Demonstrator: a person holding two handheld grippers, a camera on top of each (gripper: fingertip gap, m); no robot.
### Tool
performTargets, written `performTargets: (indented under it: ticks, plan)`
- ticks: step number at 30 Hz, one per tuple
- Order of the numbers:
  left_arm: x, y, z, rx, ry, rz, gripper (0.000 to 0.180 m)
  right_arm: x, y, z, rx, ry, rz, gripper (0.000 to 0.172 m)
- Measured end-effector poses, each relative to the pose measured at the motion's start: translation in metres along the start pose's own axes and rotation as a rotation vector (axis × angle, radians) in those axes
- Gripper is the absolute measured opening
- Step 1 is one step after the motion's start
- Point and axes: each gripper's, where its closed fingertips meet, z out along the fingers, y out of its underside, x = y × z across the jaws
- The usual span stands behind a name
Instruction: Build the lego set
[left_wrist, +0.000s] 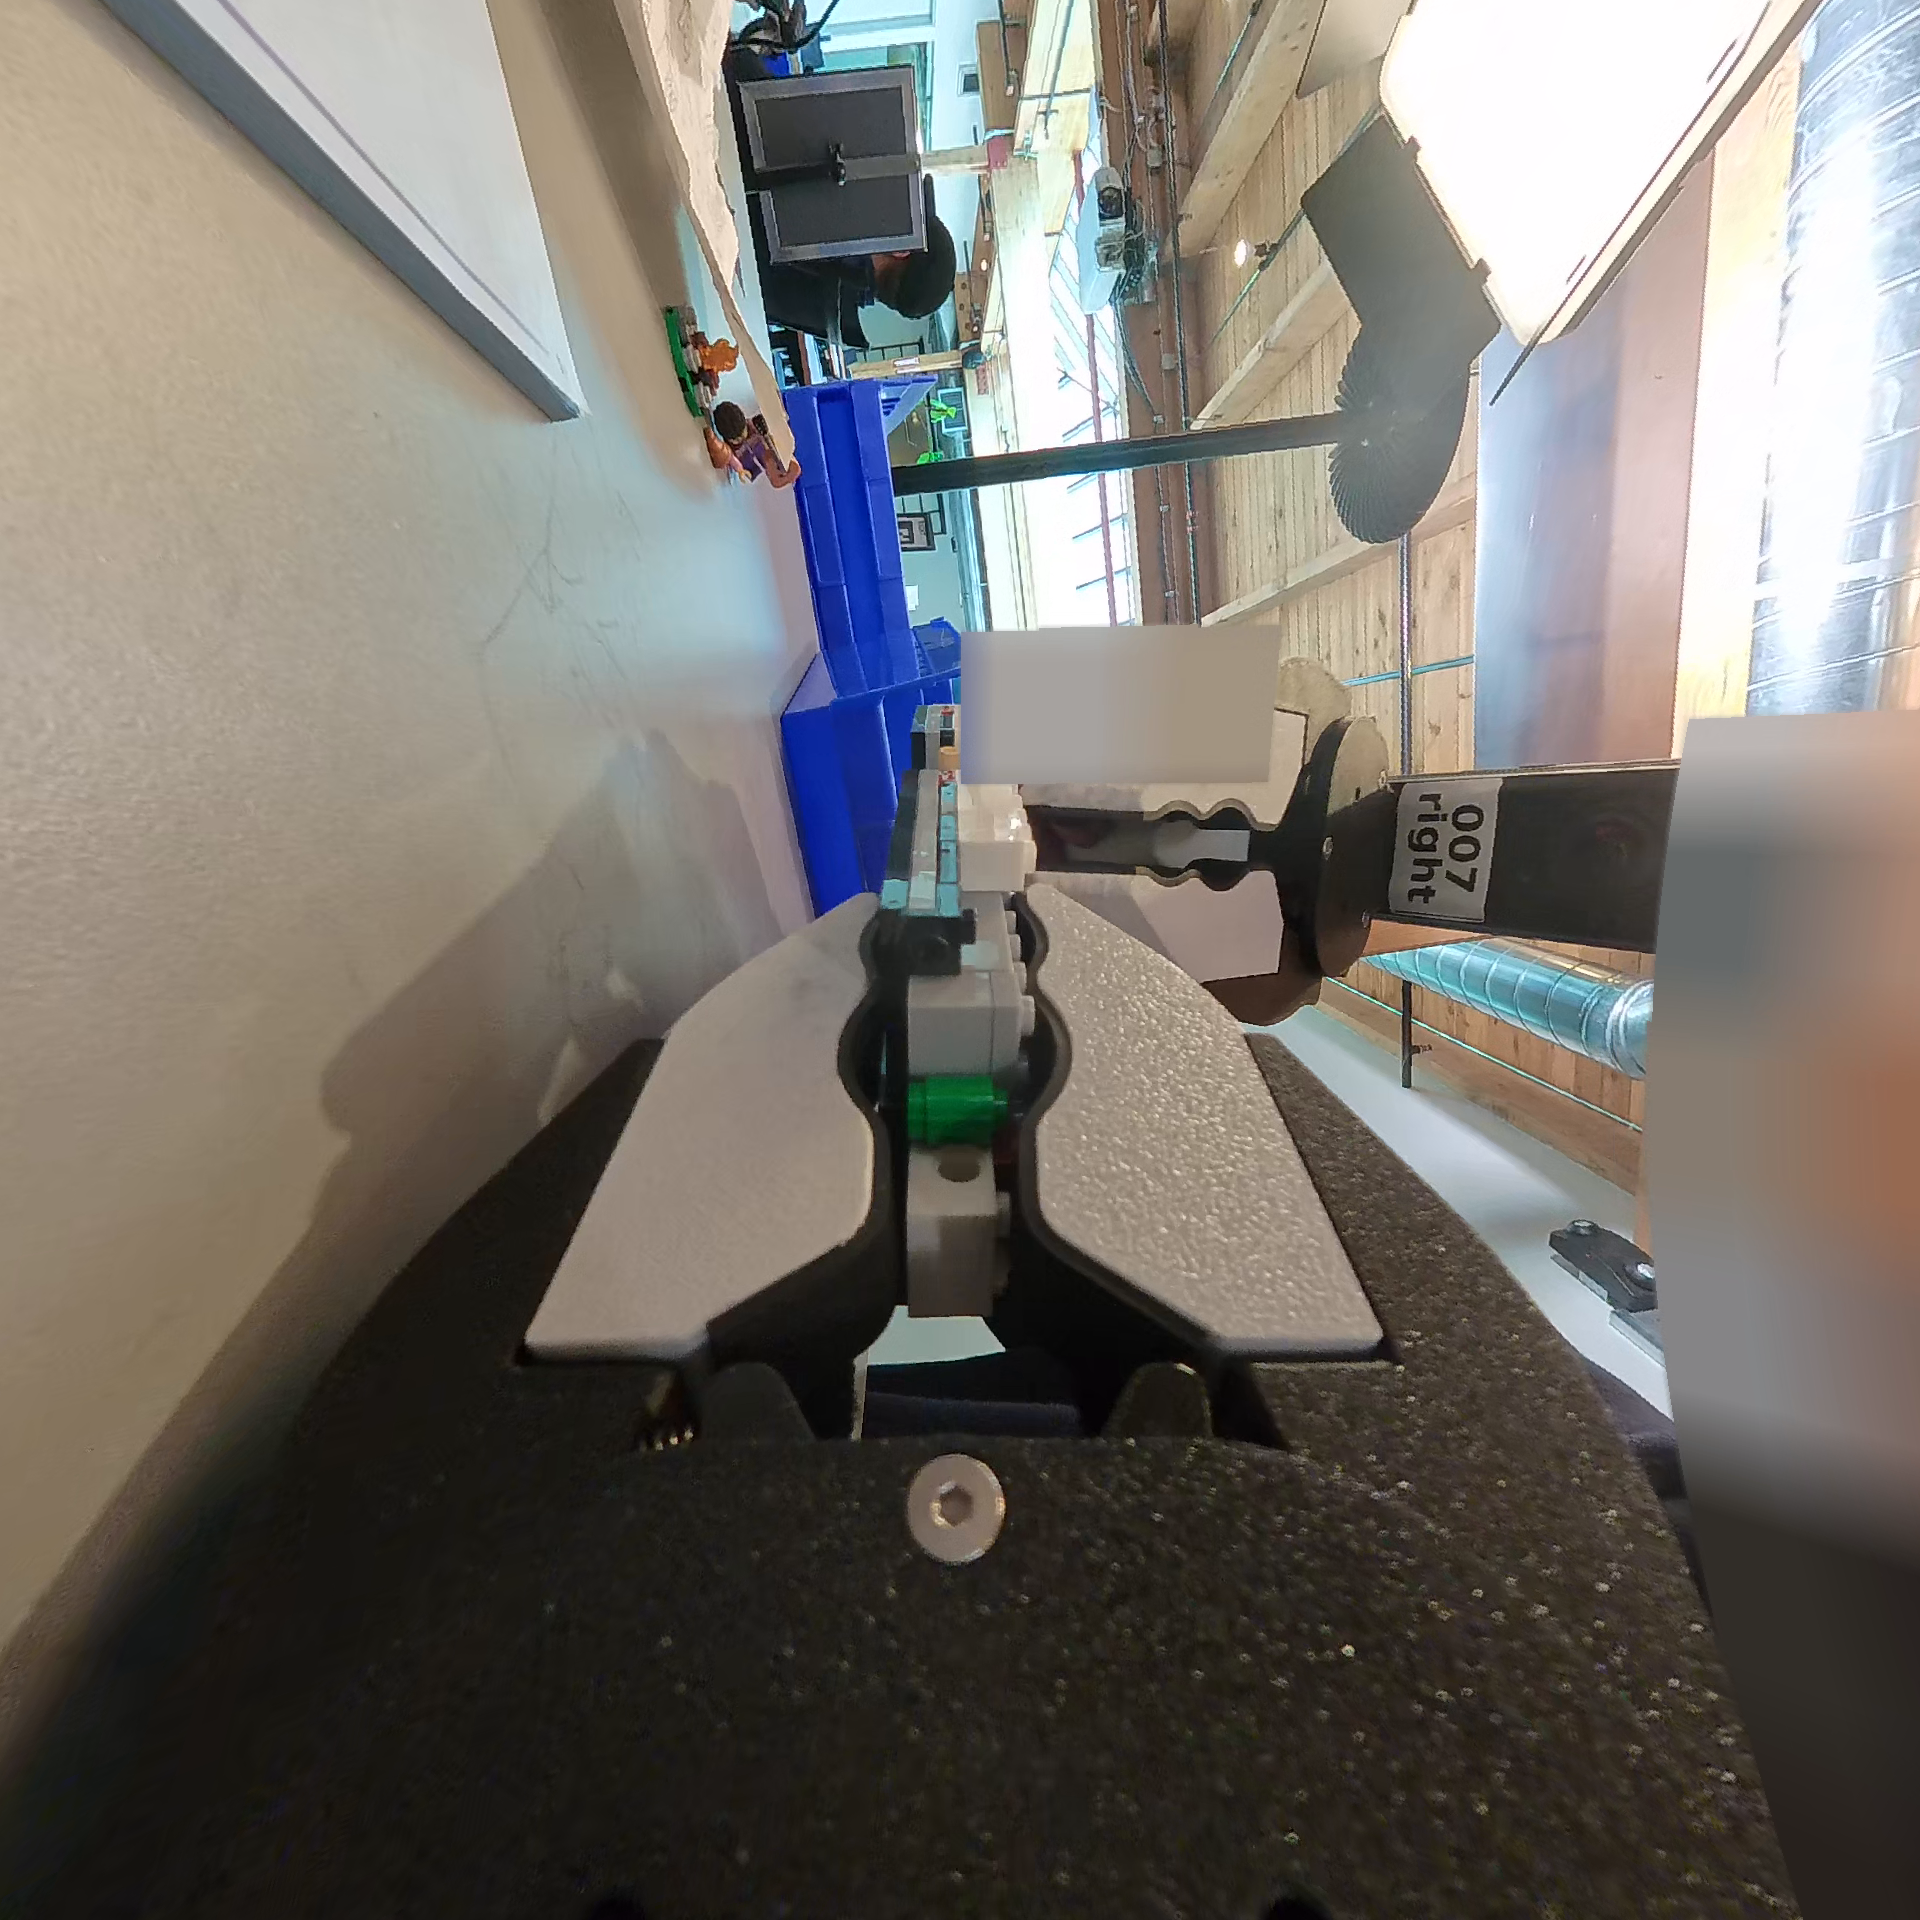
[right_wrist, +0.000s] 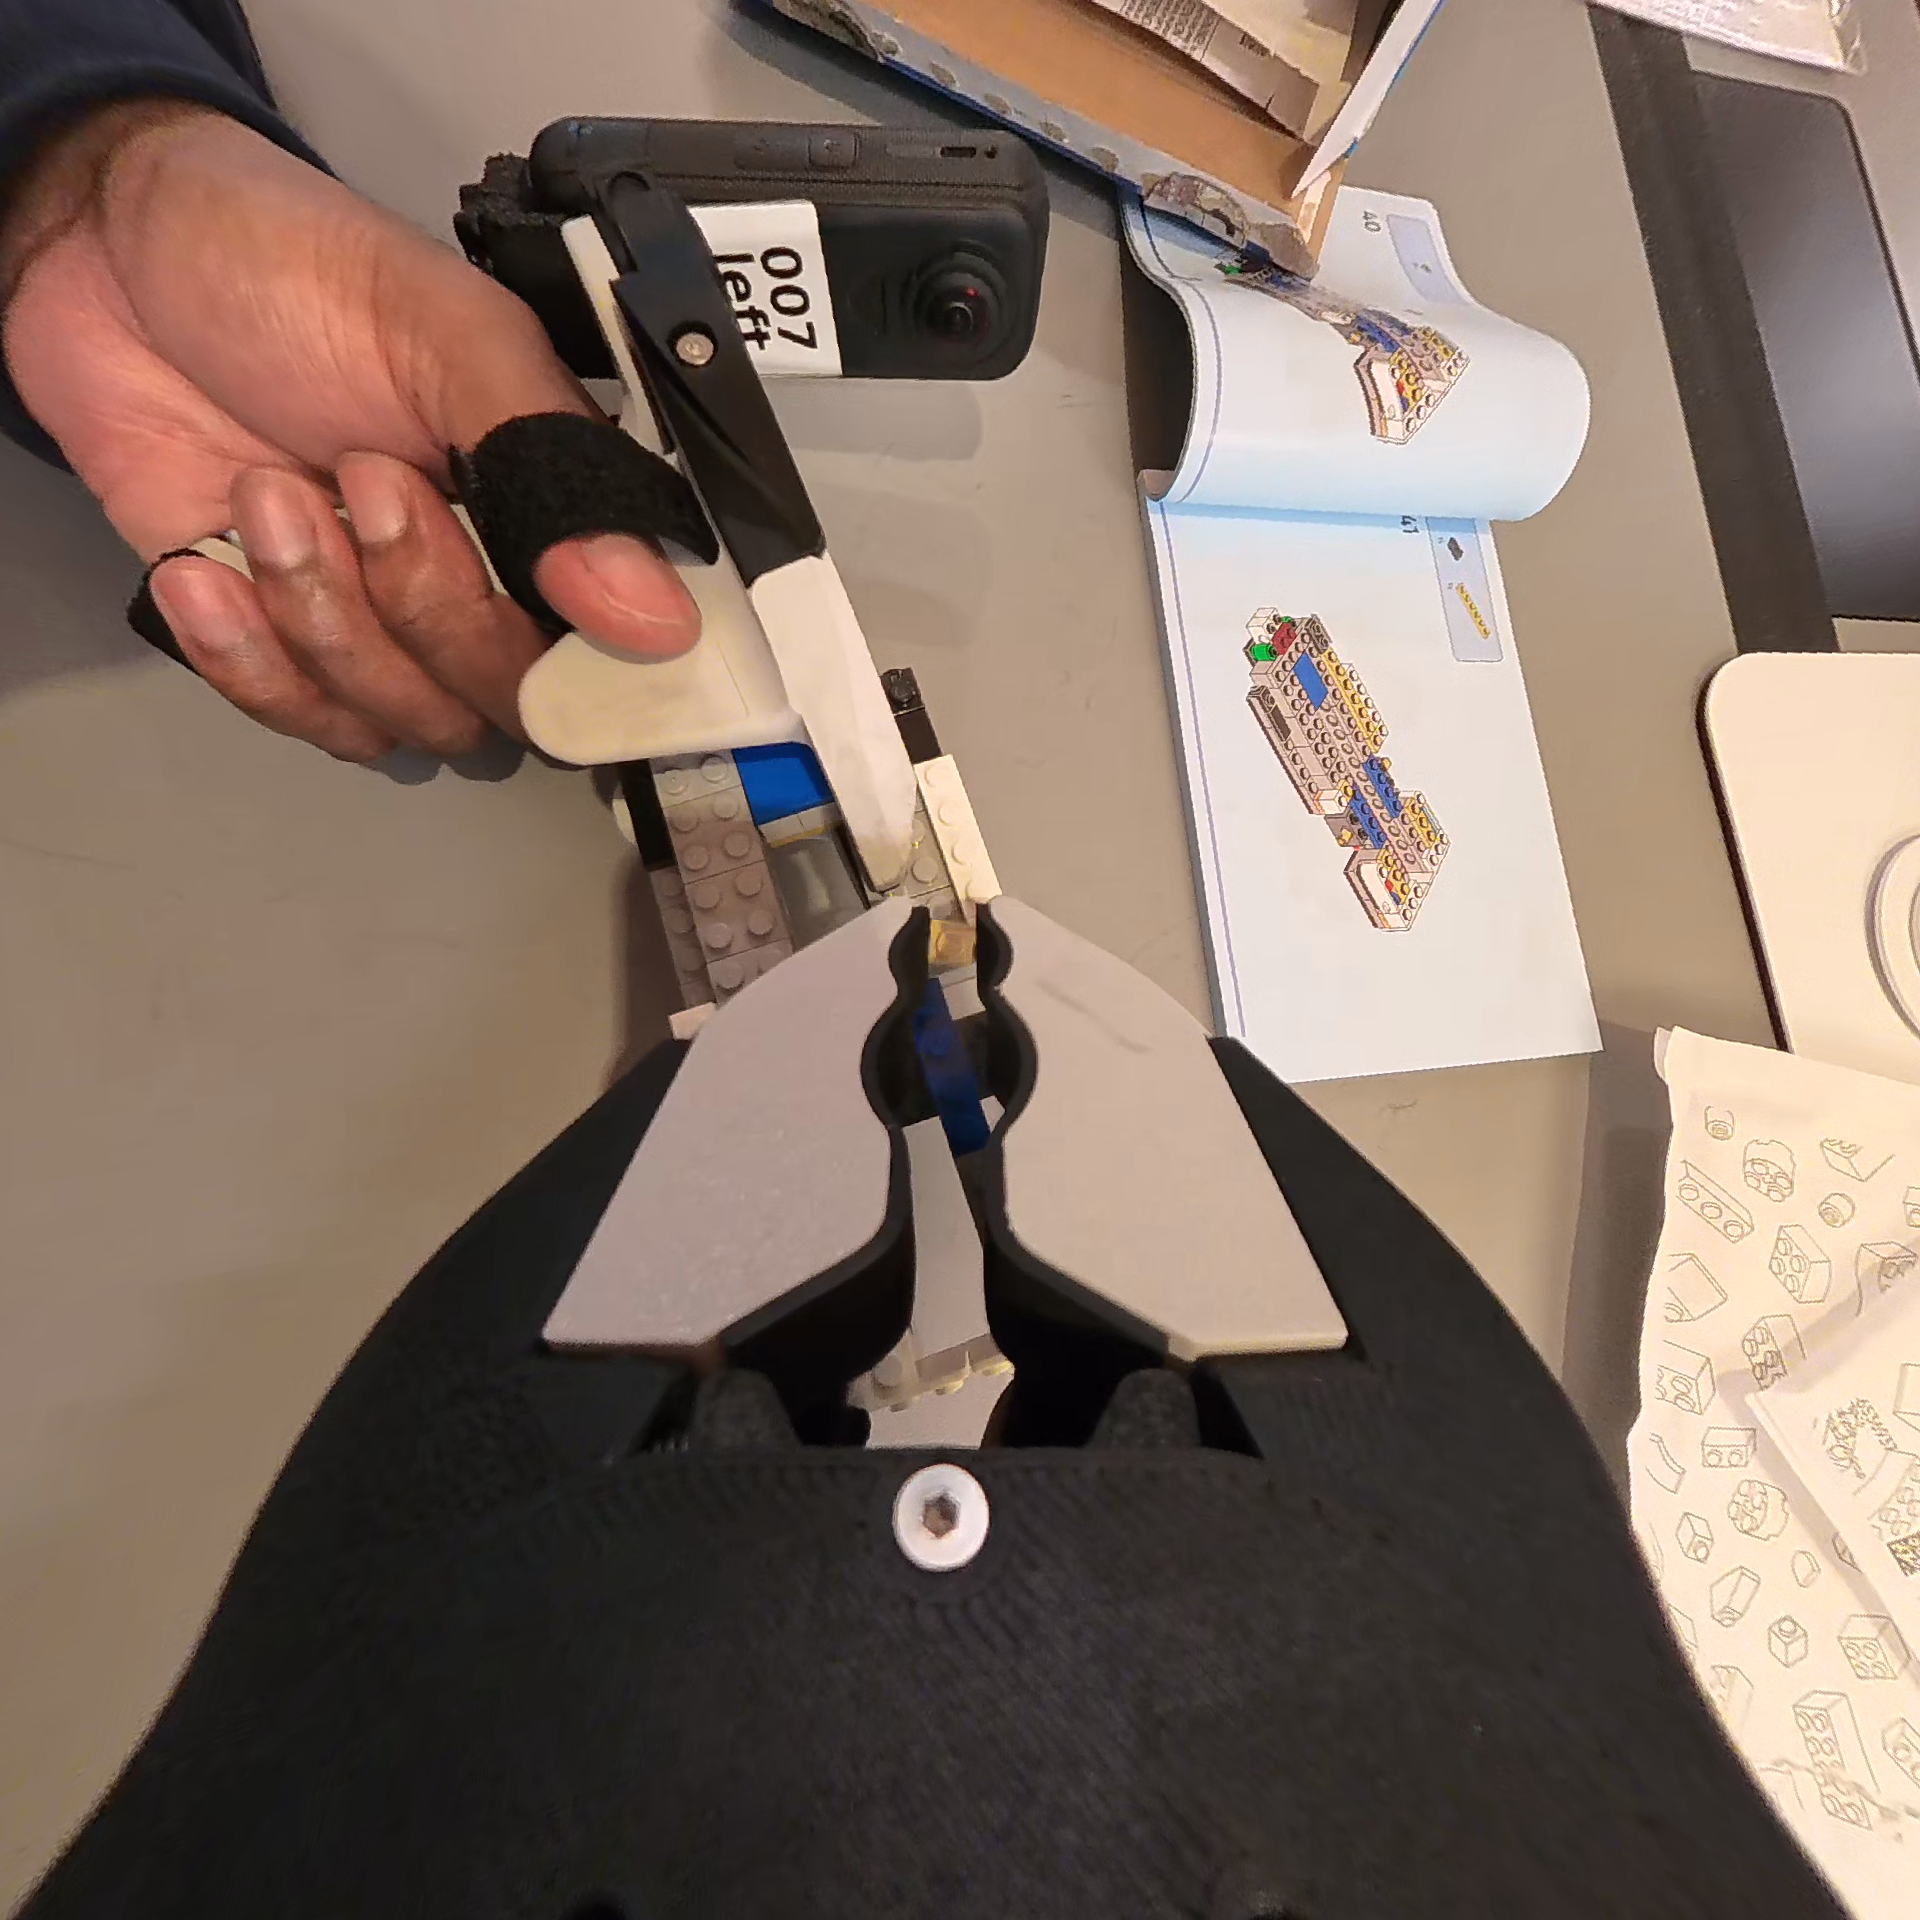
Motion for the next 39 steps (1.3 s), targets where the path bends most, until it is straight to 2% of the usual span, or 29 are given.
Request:
performTargets:
  ticks: [15, 21, 39]
  plan:
    - [0.0, -0.001, 0.0, 0.003, 0.008, -0.01, 0.02, 0.0, -0.001, -0.009, 0.035, 0.027, 0.01, 0.011]
    - [0.0, 0.0, 0.0, 0.0, 0.007, -0.007, 0.02, -0.005, 0.008, -0.009, -0.001, 0.036, 0.026, 0.008]
    - [0.0, 0.001, 0.0, -0.007, 0.005, -0.008, 0.02, -0.003, 0.002, -0.002, -0.021, -0.014, -0.017, 0.003]
